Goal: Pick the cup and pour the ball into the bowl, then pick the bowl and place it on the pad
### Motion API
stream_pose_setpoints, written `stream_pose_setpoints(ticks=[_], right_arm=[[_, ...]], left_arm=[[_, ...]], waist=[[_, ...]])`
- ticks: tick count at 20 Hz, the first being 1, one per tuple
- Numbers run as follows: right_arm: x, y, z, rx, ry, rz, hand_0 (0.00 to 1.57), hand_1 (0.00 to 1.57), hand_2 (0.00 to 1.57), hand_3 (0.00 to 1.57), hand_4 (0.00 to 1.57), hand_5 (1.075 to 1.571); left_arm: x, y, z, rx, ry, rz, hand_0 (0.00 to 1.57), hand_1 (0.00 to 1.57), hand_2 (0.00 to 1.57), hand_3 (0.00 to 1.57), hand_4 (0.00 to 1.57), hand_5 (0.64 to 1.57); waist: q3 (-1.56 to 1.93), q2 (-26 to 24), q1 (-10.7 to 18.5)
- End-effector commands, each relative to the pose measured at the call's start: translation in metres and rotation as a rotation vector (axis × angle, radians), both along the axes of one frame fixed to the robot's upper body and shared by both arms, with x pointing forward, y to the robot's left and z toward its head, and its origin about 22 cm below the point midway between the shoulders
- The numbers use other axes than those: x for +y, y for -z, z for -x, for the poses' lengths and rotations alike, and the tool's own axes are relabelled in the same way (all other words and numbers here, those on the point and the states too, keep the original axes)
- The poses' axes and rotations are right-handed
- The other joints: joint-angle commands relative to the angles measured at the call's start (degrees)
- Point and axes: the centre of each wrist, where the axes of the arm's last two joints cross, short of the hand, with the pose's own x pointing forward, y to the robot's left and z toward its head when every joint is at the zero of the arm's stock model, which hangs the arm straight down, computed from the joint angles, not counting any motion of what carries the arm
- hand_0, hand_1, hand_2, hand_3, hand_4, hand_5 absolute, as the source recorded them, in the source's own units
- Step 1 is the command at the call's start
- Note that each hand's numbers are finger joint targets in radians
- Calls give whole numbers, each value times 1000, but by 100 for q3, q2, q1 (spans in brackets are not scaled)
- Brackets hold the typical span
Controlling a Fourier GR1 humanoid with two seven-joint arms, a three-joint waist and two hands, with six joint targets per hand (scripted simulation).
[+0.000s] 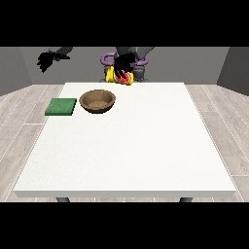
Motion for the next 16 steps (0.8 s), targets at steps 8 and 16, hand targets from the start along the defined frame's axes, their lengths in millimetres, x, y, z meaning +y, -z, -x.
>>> stream_pose_setpoints(ticks=[8,16], right_arm=[[-10,-4,0,-8,-8,-10,0,0,0,0,0,1571],[-7,5,6,39,35,6,0,0,0,0,0,1569]], left_arm=[[-23,15,9,-125,66,-612,1457,1457,1571,1571,1509,1178],[-13,-10,1,-107,98,-476,1449,1449,1571,1571,1535,1136]], waist=[[-9,22,-112],[-12,-8,295]])
